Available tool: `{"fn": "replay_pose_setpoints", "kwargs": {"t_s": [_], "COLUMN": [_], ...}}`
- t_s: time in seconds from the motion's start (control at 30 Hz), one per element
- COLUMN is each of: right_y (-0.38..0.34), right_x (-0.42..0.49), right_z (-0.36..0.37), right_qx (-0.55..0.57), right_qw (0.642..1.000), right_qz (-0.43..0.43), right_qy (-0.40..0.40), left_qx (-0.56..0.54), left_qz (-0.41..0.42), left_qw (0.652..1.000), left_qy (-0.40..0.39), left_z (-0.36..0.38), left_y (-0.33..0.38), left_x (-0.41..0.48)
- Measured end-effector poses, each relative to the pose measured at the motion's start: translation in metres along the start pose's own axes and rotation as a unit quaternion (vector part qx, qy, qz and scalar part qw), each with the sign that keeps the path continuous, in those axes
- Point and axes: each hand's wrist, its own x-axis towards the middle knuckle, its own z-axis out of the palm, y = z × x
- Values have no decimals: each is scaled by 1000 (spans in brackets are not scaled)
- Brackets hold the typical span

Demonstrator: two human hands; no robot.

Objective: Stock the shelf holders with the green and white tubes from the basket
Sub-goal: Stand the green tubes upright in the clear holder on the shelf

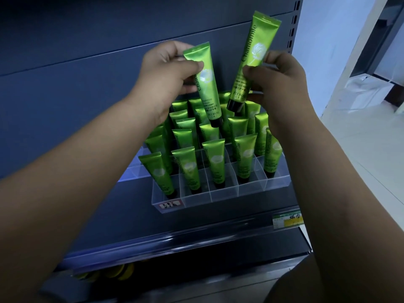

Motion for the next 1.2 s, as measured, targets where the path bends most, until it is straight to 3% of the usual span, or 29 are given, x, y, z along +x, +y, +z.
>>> {"fn": "replay_pose_setpoints", "kwargs": {"t_s": [0.4,0.7,1.0,1.2], "right_y": [7,15,15,15], "right_x": [7,5,14,21], "right_z": [-1,-3,-4,-7], "right_qx": [3,-27,-3,19], "right_qw": [1000,999,999,999], "right_qz": [12,-2,-14,-27], "right_qy": [-4,-34,-29,-25], "left_qx": [-47,77,40,94], "left_qz": [-13,34,80,92], "left_qw": [999,996,996,991], "left_qy": [12,-28,3,20], "left_z": [3,0,-8,-8], "left_y": [-1,-4,7,-5], "left_x": [2,-9,7,19]}}
